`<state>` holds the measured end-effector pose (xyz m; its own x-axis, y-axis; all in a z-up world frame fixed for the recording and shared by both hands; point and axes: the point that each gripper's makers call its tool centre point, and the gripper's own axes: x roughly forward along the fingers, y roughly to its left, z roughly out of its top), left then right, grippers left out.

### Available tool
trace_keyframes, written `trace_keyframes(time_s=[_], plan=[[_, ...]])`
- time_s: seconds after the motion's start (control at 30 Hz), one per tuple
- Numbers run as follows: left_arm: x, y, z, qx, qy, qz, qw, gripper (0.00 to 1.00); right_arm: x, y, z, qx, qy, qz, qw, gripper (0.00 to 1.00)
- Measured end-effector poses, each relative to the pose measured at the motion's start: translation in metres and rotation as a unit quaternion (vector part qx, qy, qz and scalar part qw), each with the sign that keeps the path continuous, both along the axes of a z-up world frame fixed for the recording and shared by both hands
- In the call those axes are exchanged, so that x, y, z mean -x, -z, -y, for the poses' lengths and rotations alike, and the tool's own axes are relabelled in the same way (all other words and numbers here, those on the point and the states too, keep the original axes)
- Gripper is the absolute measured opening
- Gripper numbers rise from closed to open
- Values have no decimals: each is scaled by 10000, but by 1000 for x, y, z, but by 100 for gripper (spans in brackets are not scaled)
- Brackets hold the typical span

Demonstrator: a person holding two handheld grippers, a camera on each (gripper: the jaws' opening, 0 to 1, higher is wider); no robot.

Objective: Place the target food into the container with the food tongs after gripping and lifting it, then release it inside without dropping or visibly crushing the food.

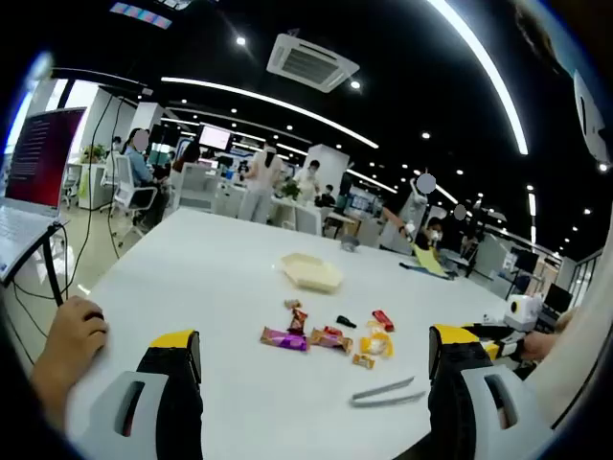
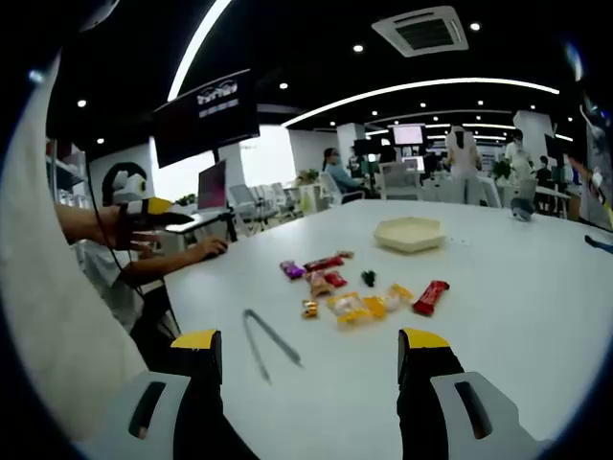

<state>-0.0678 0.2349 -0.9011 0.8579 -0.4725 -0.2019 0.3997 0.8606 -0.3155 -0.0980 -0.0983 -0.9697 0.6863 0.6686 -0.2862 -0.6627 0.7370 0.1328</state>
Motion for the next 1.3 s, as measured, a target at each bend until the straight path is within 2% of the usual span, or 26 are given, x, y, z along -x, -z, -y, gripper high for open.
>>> trace_keyframes(time_s=[0.1,0.23,0.43,0.53,0.57,0.63,0.67,0.7,0.8,0.83,0.93,0.97,1.0,1.1,1.2,1.23,1.3], plan=[[1,2,-2,-41,-14,-2,10000,100,-1,-1,-7,-29,-58,-11,10000,76],[-1,2,-2,124,-60,42,9999,100,-1,-1,-14,86,-166,0,9998,76],[-2,11,4,110,185,14,9998,100,1,-1,-13,28,-44,-84,10000,76],[-3,17,2,161,299,-12,9994,100,0,5,-20,95,12,-252,9996,76],[-2,19,3,309,311,-112,9990,100,-2,11,-20,233,158,-516,9983,76],[-2,20,5,432,361,-128,9983,100,-5,1,-34,99,163,-548,9983,77],[-2,21,7,437,416,-100,9981,100,-5,-7,-43,-27,86,-485,9988,77],[-2,26,11,403,525,-161,9977,100,-4,-10,-51,9,-10,-407,9992,77],[-3,36,18,328,743,-234,9964,100,0,1,-52,472,-151,-448,9978,77],[-4,39,23,344,909,-183,9951,100,6,13,-45,790,-18,-612,9950,77],[-7,45,25,335,993,-163,9944,100,17,14,-43,592,130,-671,9959,77],[-6,50,27,326,1082,-221,9933,100,24,20,-41,499,235,-808,9952,77],[-3,56,30,208,1234,-221,9919,100,31,27,-39,576,278,-916,9937,77],[-2,59,30,218,1258,-256,9915,100,36,33,-37,675,336,-981,9923,77],[4,54,30,467,1231,-131,9912,100,48,40,-34,652,563,-1172,9894,76],[12,66,28,498,1309,-226,9899,100,50,41,-35,672,571,-1154,9894,76],[20,70,31,461,1423,-272,9884,100,51,43,-36,738,598,-1167,9886,75]])
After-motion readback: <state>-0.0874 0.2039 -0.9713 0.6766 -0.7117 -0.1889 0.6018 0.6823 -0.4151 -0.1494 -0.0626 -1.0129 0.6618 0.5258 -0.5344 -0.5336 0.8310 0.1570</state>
